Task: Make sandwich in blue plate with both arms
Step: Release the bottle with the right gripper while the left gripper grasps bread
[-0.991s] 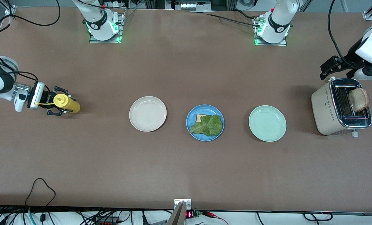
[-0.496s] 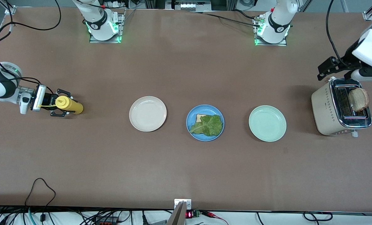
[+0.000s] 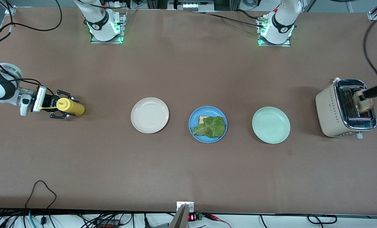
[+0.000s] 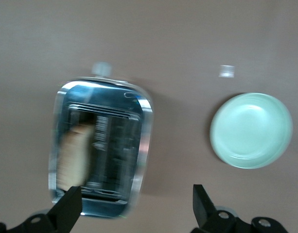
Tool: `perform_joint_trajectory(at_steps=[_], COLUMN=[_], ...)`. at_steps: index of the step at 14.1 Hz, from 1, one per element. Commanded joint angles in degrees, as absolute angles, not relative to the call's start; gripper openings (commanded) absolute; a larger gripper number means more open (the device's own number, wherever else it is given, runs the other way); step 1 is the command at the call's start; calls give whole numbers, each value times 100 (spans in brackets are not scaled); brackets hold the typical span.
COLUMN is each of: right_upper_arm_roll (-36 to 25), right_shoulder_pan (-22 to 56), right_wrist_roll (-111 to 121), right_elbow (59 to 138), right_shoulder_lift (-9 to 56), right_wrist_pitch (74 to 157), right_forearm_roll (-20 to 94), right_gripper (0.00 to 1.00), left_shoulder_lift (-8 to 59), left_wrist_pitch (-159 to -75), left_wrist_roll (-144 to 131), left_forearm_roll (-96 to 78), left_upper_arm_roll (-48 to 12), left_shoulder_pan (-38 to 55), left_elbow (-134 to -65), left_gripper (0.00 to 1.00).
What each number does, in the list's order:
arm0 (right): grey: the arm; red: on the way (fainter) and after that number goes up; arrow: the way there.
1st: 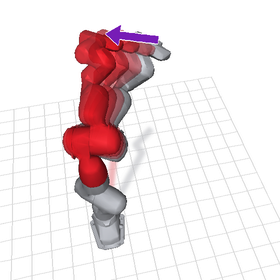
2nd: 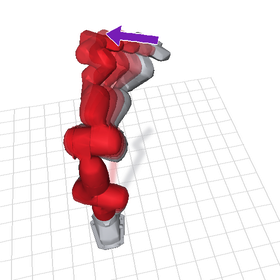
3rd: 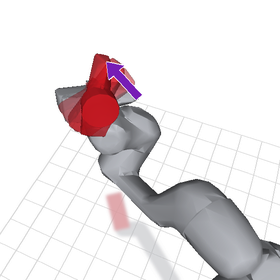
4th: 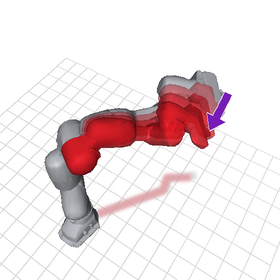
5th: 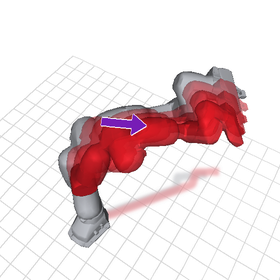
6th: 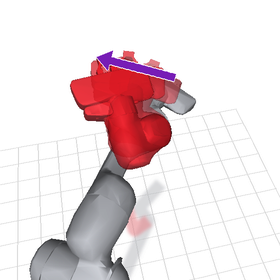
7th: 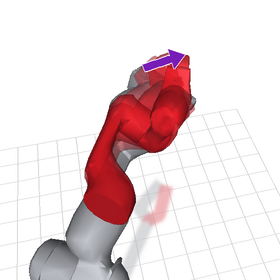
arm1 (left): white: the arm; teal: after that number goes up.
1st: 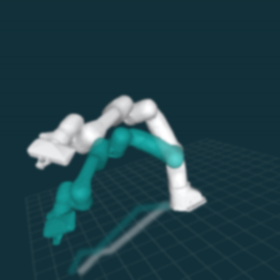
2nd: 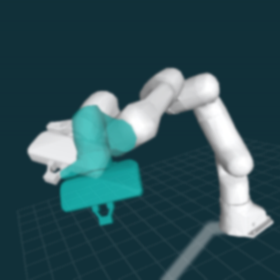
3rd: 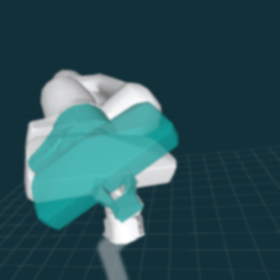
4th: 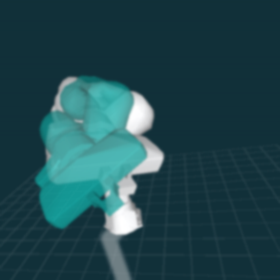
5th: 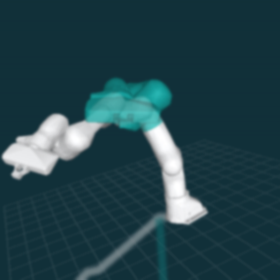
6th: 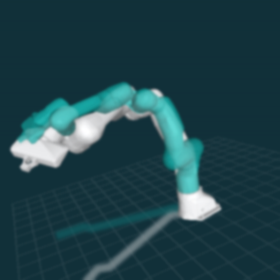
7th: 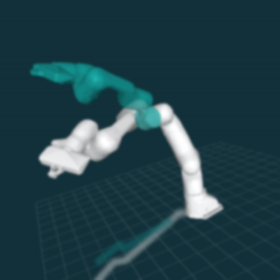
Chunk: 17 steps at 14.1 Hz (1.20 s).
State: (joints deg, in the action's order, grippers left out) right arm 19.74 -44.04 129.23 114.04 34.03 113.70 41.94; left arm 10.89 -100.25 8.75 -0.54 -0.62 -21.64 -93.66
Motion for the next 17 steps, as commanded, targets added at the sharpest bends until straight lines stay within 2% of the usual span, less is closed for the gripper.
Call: perform_joint_trajectory(at_steps=[1,8,9,11,12,14,17], right_upper_arm_roll=[2083,2074,2074,2066,2057,2048,1891], right_shoulder_pan=[-4535,-4710,-4781,-4851,-4904,-5018,-5203], right_wrist_roll=[12955,12999,13034,13008,13008,13017,13008], right_elbow=[11338,11338,11338,11312,11303,11294,11136], right_shoulder_lift=[3445,3445,3445,3445,3445,3445,3393], right_wrist_pitch=[11259,11259,11259,11268,11294,11303,11294], right_forearm_roll=[4298,4210,4123,3921,3816,3631,3533], right_gripper=[100,100,100,100,100,100,100], left_shoulder_lift=[1800,2355,2390,2391,2399,2531,2531], left_wrist_pitch=[-9870,-9721,-9616,-9528,-9493,-9483,-9475], left_wrist_roll=[1361,2380,2495,2505,2505,2514,2531], left_forearm_roll=[-79,-97,-97,-88,-88,-88,-79], left_upper_arm_roll=[-141,-141,-132,-132,-132,-132,-132], left_shoulder_pan=[-2653,-2944,-2988,-2997,-3006,-3049,-3050], left_elbow=[-8763,-9035,-9035,-9044,-9044,-9044,-9035], left_gripper=[100,98,89,58,47,41,26])
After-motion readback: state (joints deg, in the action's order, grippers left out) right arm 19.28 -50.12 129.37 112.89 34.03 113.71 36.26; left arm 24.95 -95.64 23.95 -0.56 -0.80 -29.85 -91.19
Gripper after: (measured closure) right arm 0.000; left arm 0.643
